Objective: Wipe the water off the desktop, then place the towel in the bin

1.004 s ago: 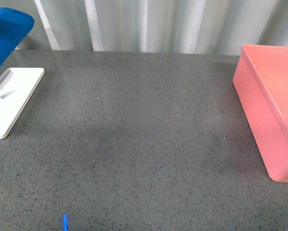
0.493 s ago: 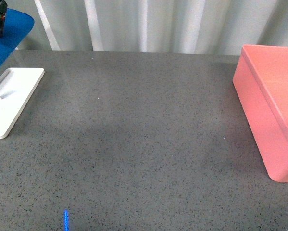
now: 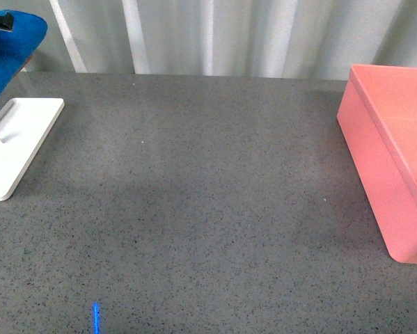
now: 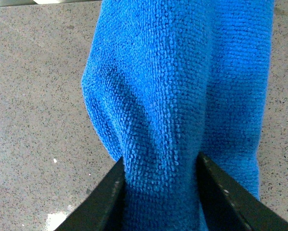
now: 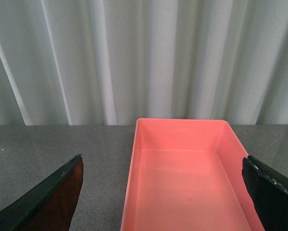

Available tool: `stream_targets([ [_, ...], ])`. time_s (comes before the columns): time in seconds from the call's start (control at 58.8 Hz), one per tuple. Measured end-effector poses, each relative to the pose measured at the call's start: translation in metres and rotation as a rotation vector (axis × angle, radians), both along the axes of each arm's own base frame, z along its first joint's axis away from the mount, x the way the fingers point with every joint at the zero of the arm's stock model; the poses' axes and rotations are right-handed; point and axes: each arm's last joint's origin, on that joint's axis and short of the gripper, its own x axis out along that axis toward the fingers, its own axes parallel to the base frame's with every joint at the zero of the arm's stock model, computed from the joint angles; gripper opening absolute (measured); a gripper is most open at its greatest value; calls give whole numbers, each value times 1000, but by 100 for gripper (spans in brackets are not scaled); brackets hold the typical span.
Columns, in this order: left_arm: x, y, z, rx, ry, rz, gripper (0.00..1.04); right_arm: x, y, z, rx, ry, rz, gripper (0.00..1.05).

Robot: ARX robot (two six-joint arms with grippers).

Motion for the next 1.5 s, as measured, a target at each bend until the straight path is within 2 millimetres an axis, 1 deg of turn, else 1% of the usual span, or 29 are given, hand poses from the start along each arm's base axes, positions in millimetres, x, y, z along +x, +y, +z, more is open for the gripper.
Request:
stream_targets([
  [0.034,0,0,0,0,0,0,36,0,0,0,0,0,0,98],
  [0.068,0,0,0,0,0,0,28,0,0,0,0,0,0,98],
  [0.102,0,0,0,0,0,0,23,0,0,0,0,0,0,98],
  [0.136,0,0,0,-1,-3,0,14,0,0,0,0,0,0,98],
  [0.153,0,0,1,-1,-5,-1,13,0,0,0,0,0,0,98],
  [0.187,0,0,2,-1,-11,-2,6,0,0,0,0,0,0,98],
  [0.204,0,0,2,-1,-13,-3,5,0,0,0,0,0,0,98],
  [0.34,-1,-1,11,5,-40,-7,4,0,0,0,0,0,0,98],
  [0.442,-3,-1,26,13,-80,-17,4,0,0,0,0,0,0,98],
  [0.527,-8,-3,55,28,-161,-39,4,0,0,0,0,0,0,98],
  [0.578,-12,-4,68,33,-199,-49,4,0,0,0,0,0,0,98],
  [0.596,-16,-7,78,38,-229,-60,4,0,0,0,0,0,0,98],
  [0.664,-31,-20,104,27,-317,-113,4,0,0,0,0,0,0,98],
  [0.732,-41,-34,118,4,-377,-163,4,0,0,0,0,0,0,98],
  [0.766,-48,-45,124,-19,-411,-201,4,0,0,0,0,0,0,98],
  [0.817,-56,-59,129,-54,-447,-249,4,0,0,0,0,0,0,98],
  [0.953,-71,-95,125,-136,-505,-340,4,0,0,0,0,0,0,98],
  [1.072,-79,-126,108,-209,-518,-404,4,0,0,0,0,0,0,98],
  [1.242,-88,-155,84,-321,-510,-436,4,0,0,0,0,0,0,98],
  [1.293,-90,-166,78,-395,-516,-441,4,0,0,0,0,0,0,98],
  [1.378,-93,-175,74,-487,-520,-434,4,0,0,0,0,0,0,98],
  [1.497,-97,-190,61,-592,-519,-398,4,0,0,0,0,0,0,98],
])
